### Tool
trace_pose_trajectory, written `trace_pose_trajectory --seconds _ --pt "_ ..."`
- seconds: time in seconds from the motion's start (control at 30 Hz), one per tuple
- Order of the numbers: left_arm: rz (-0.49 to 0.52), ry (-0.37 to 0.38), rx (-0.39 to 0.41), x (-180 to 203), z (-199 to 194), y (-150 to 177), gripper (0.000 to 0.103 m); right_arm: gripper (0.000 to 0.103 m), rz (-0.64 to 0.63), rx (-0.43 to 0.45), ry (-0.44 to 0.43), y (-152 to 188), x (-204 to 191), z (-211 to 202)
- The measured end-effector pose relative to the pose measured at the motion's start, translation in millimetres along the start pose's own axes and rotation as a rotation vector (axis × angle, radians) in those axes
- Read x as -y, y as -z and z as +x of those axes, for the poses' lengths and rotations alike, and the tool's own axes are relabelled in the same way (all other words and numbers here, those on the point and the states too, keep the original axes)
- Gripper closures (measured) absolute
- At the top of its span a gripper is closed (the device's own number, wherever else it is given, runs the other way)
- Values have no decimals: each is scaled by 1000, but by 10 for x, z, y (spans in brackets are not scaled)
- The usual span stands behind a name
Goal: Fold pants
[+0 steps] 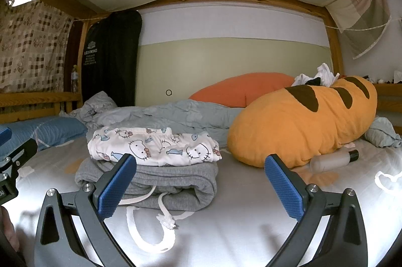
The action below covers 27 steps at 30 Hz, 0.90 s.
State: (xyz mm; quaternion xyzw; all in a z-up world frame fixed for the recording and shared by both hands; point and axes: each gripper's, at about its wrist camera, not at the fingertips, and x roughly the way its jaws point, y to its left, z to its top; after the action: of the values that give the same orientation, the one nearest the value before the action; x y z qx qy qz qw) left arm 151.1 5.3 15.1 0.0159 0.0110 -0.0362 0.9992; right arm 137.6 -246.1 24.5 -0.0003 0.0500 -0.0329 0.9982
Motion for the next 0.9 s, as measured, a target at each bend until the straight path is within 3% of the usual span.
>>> trace_pose_trajectory --seconds 0.9 --pt "-7 10 -24 -105 69 27 0 1 -24 4 10 4 -50 5"
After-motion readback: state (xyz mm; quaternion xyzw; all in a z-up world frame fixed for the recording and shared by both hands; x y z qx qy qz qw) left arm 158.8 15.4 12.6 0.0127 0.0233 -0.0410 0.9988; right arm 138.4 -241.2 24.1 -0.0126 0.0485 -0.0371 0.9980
